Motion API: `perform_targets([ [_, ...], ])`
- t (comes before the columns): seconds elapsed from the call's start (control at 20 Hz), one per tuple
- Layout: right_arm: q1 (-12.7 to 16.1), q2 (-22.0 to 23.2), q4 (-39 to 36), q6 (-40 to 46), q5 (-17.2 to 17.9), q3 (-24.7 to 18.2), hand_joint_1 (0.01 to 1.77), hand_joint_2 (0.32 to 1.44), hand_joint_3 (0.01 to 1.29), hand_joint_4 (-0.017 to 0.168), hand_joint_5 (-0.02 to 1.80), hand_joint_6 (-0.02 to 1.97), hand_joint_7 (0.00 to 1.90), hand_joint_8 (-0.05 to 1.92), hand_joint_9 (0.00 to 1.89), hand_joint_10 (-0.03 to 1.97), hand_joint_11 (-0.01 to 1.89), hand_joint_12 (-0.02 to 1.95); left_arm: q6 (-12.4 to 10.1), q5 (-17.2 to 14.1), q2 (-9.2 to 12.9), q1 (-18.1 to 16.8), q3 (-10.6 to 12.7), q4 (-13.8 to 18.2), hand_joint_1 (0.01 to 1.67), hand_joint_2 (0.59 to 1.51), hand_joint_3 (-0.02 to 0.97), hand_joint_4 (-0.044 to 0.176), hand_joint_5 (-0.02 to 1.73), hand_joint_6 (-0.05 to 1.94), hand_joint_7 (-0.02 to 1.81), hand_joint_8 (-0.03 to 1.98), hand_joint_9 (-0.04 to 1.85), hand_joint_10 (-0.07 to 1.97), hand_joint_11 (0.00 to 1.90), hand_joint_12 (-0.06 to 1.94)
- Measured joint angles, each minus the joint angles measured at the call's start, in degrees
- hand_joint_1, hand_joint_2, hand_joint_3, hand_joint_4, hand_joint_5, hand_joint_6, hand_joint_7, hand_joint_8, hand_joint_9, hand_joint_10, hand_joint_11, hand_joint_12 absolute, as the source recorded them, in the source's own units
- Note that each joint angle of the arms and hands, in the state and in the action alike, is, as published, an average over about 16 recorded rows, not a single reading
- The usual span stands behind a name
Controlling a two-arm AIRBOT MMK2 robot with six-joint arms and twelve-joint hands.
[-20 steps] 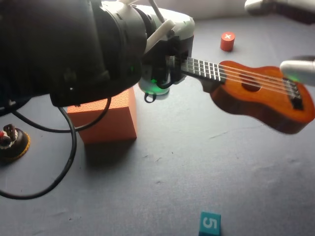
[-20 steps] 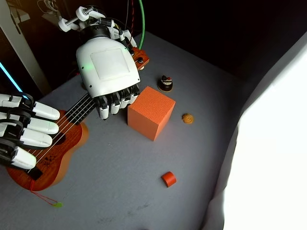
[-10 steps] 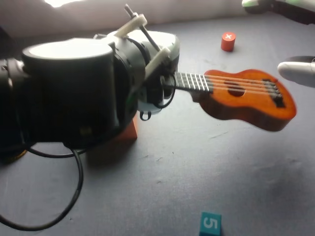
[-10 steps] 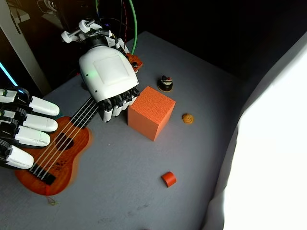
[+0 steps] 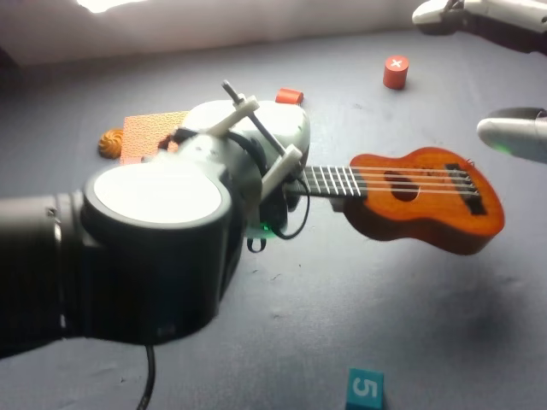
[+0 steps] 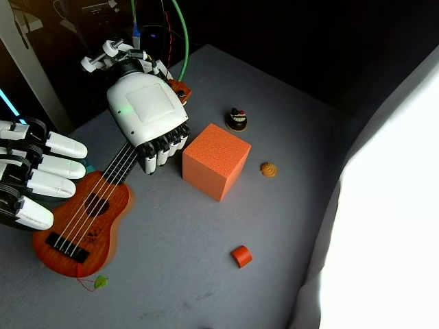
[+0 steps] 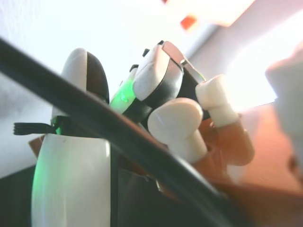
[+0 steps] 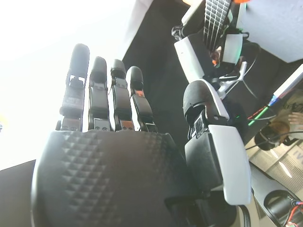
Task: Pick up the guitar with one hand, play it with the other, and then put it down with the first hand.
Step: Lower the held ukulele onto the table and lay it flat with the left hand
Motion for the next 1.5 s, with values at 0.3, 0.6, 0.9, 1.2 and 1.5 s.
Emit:
perform_targets([
  [0.3, -0.3, 0.2, -1.2, -0.9, 1.7, -0.8, 0.24, 1.36, 0.02, 0.004, 0.04, 0.42, 0.18, 0.01, 0.03, 0.43, 0.02, 1.04, -4.5, 1.9, -2.2, 3.7, 0.7, 4.7, 1.45, 1.086, -0.015, 0.004, 1.23, 1.88, 1.28, 1.96, 1.37, 1.91, 1.39, 1.91],
  [0.6, -0.6, 0.4, -1.8, -1.8, 3.5, -1.4, 0.25, 1.36, 0.02, 0.004, 0.03, 0.41, 0.17, 0.01, 0.03, 0.43, 0.02, 1.04, -7.5, 1.2, -4.7, 7.1, 3.5, 8.4, 1.45, 1.086, -0.015, 0.004, 1.24, 1.89, 1.27, 1.96, 1.36, 1.91, 1.39, 1.91],
  [0.9, -0.6, 0.4, -1.8, -1.6, 3.9, -1.4, 0.24, 1.36, 0.02, 0.004, 0.03, 0.4, 0.18, 0.01, 0.03, 0.44, 0.02, 1.03, -9.4, -0.5, -6.4, 9.7, 6.9, 10.9, 1.32, 1.073, -0.015, 0.004, 1.19, 1.87, 1.25, 1.94, 1.33, 1.91, 1.37, 1.91],
  [1.2, -0.6, 0.4, -1.8, -1.6, 3.9, -1.4, 0.23, 1.36, 0.02, 0.004, 0.02, 0.39, 0.19, 0.01, 0.03, 0.45, 0.02, 1.03, -10.6, -2.4, -7.4, 11.3, 9.1, 12.3, 0.93, 1.072, -0.005, 0.002, 1.12, 1.88, 1.19, 1.92, 1.26, 1.91, 1.31, 1.91],
  [1.5, -0.6, 0.4, -1.8, -1.7, 3.9, -1.4, 0.22, 1.36, 0.02, 0.004, 0.03, 0.38, 0.2, 0.01, 0.02, 0.45, 0.02, 1.02, -10.8, -3.2, -8.0, 12.1, 10.0, 12.5, 0.44, 1.079, 0.007, -0.001, 0.93, 1.72, 1.03, 1.85, 1.09, 1.9, 1.11, 1.9],
])
